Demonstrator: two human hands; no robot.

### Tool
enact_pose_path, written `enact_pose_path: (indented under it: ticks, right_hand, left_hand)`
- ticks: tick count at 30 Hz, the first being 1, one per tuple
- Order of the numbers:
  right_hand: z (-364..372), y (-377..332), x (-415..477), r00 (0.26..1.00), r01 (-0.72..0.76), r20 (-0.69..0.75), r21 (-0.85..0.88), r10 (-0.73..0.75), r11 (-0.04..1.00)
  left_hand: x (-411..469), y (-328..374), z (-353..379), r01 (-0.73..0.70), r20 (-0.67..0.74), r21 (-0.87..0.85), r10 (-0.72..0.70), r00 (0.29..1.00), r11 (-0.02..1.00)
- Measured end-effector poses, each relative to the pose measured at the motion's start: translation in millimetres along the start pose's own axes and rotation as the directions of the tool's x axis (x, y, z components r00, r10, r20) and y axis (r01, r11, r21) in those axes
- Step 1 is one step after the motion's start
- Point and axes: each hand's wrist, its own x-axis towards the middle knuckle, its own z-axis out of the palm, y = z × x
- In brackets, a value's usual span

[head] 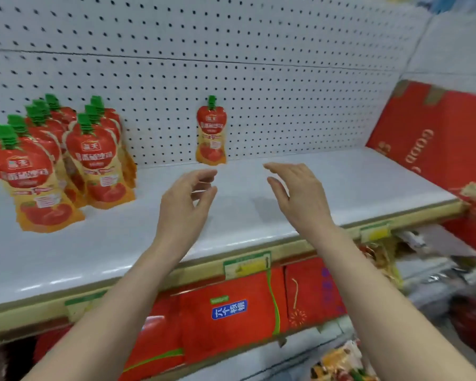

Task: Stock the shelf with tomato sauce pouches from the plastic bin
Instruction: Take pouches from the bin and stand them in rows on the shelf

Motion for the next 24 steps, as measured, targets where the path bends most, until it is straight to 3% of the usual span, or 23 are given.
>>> enact_pose_path:
  ticks: [7,13,18,21,24]
  right_hand:
    - [-99.7,82.3,-139.0,0.948,-0.303,-0.167,-0.222,0.270,0.927]
    - [-123.3,132.0,-270.6,0.779,-0.623,-0.116,-0.258,0.616,0.739]
    - [-99.9,186.6,-383.4,0.496,-0.833,0.043,-0.259,0.867,0.489]
    - [-75.0,220.7,-437.1,0.216,-0.916,0.179,-0.304,0.960,0.263]
    - [-42.4,253.9,-476.9,-0.035,-0.924,0.298,-0.373,0.954,0.083]
  left_hand:
    - [-41.3,59.9,131.1,-0.113,0.273,-0.263,0.186,0.944,0.958]
    - [-106.2,56.4,246.0,-0.076,0.559,-0.271,0.221,0.800,0.960]
    - [-172.1,12.9,337.4,0.009,0.746,-0.137,0.097,0.659,0.991]
    - [-218.5,-28.9,388.9,0.195,0.859,0.043,-0.136,0.494,0.980]
    - [-264.0,-73.4,430.8,0.171,0.882,0.217,-0.268,0.389,0.961]
